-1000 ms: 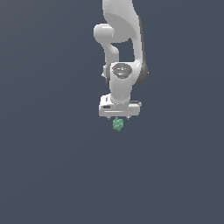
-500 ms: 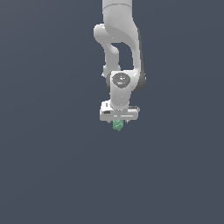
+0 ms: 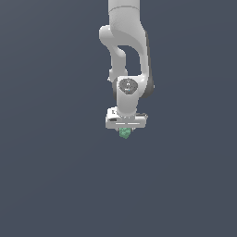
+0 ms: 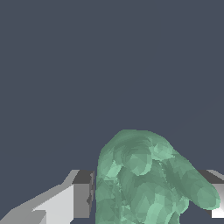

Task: Pick up the object and move it to a goal position.

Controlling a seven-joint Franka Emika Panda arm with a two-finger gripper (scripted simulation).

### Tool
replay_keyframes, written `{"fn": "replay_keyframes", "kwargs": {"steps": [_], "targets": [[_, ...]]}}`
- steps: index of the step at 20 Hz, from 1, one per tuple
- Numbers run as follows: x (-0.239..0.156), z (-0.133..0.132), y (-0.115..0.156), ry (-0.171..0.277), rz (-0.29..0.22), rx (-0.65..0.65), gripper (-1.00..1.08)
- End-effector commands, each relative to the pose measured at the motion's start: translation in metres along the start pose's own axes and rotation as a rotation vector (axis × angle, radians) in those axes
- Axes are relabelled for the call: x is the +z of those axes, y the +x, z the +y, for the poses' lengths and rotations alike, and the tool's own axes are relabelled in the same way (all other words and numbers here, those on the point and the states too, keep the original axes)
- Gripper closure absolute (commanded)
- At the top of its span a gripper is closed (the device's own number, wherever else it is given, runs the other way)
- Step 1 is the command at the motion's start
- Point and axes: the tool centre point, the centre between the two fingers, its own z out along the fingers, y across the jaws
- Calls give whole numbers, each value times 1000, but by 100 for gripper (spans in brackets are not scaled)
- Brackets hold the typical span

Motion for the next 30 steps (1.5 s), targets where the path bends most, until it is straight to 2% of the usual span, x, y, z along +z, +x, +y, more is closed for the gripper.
{"fn": "replay_keyframes", "kwargs": {"steps": [1,7,13,30], "targets": [[1,0,-1,0,-2,0,108],[-1,-2,1,0,0,0,108],[-15,-14,13,0,0,0,108],[-99,-92,87,0,-1,1,108]]}}
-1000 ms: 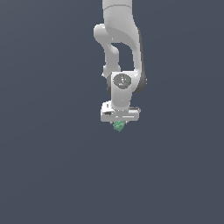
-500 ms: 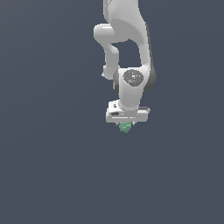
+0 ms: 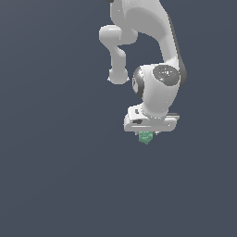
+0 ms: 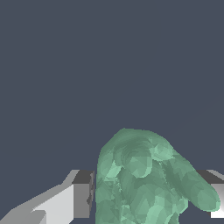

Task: Pick up the object and move it to a goal position.

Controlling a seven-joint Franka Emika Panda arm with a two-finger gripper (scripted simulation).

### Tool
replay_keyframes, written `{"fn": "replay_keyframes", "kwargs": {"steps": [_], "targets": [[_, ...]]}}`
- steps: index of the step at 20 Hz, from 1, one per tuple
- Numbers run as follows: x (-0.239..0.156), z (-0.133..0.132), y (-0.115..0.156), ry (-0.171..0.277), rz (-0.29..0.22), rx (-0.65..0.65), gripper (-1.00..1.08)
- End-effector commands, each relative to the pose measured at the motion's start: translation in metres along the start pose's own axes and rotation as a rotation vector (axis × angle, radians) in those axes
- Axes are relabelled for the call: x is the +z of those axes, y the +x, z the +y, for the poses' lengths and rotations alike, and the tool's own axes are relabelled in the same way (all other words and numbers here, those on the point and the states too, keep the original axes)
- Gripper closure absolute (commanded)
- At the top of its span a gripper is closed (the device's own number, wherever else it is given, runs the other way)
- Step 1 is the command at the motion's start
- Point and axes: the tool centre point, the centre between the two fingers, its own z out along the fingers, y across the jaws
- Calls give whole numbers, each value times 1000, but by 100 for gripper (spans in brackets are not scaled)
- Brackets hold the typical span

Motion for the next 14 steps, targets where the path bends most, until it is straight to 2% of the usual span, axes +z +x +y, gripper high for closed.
{"fn": "replay_keyframes", "kwargs": {"steps": [1,14], "targets": [[-13,-12,11,0,-1,1,108],[-63,-60,60,0,-2,1,108]]}}
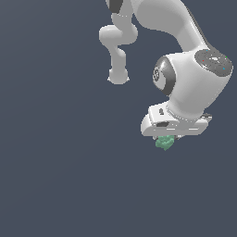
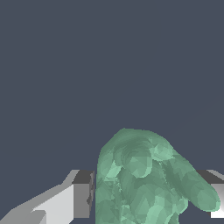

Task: Pick up the object and move it to a goal position.

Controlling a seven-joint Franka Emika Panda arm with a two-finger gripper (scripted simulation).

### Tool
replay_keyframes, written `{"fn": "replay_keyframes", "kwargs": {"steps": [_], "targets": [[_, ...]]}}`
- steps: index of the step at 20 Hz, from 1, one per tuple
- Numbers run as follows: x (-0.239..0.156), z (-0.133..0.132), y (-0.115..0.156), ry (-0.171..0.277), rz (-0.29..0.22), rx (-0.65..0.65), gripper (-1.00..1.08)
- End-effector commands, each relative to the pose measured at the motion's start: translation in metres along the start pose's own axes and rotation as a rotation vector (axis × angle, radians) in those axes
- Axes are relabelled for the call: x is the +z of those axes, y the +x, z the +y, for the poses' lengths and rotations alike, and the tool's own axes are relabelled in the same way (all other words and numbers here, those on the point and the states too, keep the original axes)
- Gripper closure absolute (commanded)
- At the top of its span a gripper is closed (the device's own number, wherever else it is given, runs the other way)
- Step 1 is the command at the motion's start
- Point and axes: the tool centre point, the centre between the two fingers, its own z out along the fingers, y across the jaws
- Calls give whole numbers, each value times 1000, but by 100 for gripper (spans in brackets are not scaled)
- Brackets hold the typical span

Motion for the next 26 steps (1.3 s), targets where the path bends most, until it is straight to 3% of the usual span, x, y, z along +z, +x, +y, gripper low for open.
{"fn": "replay_keyframes", "kwargs": {"steps": [1,13,26], "targets": [[-8,-8,8,0,0,0,108],[-37,-35,37,0,0,0,108],[-46,-44,48,0,-1,0,108]]}}
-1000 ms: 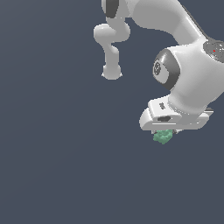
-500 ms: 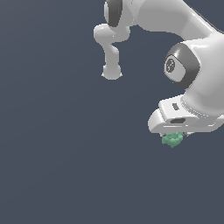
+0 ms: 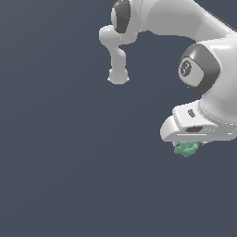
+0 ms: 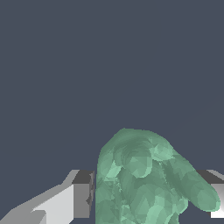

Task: Pick up the object and move it to a goal position.

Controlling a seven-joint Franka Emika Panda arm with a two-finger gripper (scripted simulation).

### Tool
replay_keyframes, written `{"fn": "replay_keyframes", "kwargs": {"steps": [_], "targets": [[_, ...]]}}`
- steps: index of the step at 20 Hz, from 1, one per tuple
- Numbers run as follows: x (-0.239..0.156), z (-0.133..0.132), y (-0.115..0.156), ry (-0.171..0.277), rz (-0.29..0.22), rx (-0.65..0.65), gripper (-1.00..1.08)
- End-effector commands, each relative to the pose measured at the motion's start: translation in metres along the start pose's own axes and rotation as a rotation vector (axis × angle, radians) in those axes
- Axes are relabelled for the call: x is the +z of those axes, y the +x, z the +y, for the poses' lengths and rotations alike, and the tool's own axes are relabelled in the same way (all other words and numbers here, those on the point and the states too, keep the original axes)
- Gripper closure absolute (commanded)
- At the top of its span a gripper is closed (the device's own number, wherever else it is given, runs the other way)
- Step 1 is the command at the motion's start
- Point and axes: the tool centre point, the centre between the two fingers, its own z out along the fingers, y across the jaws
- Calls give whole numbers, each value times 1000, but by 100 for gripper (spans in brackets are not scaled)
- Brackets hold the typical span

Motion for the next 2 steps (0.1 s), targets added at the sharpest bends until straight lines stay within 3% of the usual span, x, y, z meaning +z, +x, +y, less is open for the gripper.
{"fn": "replay_keyframes", "kwargs": {"steps": [1,2], "targets": [[-1,0,1,0,0,0,108],[-1,0,1,0,0,0,108]]}}
